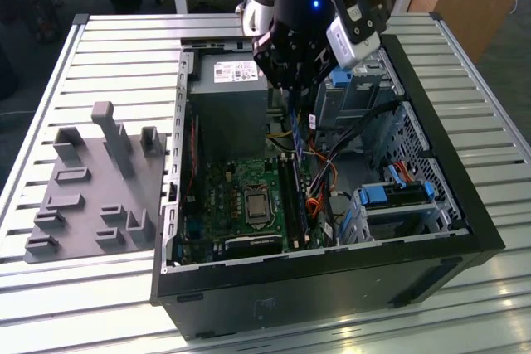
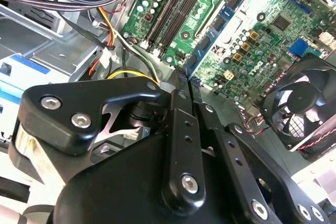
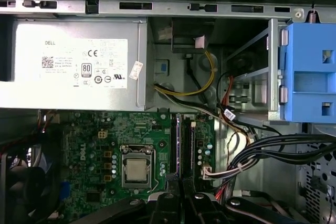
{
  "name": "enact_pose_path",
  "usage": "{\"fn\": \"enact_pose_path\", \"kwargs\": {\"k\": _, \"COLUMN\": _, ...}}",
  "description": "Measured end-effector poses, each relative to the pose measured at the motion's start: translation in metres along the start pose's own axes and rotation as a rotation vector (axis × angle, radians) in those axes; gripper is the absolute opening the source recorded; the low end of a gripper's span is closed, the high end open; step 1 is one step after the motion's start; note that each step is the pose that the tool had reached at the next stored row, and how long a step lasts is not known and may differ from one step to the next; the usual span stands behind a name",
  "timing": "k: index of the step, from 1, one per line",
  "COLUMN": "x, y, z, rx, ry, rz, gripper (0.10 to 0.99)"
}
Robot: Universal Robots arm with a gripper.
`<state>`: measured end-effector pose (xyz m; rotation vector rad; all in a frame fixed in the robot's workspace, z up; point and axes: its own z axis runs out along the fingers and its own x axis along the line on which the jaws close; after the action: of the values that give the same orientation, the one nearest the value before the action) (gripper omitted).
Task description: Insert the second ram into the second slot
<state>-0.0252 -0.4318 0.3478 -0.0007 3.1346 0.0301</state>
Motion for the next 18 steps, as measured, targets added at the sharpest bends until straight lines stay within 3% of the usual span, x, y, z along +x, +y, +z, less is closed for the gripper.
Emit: {"fn": "enact_pose_path", "kwargs": {"k": 18, "x": 0.0000, "y": -0.0001, "z": 0.0033, "rx": 0.000, "ry": 0.0000, "rz": 0.000, "gripper": 0.137}}
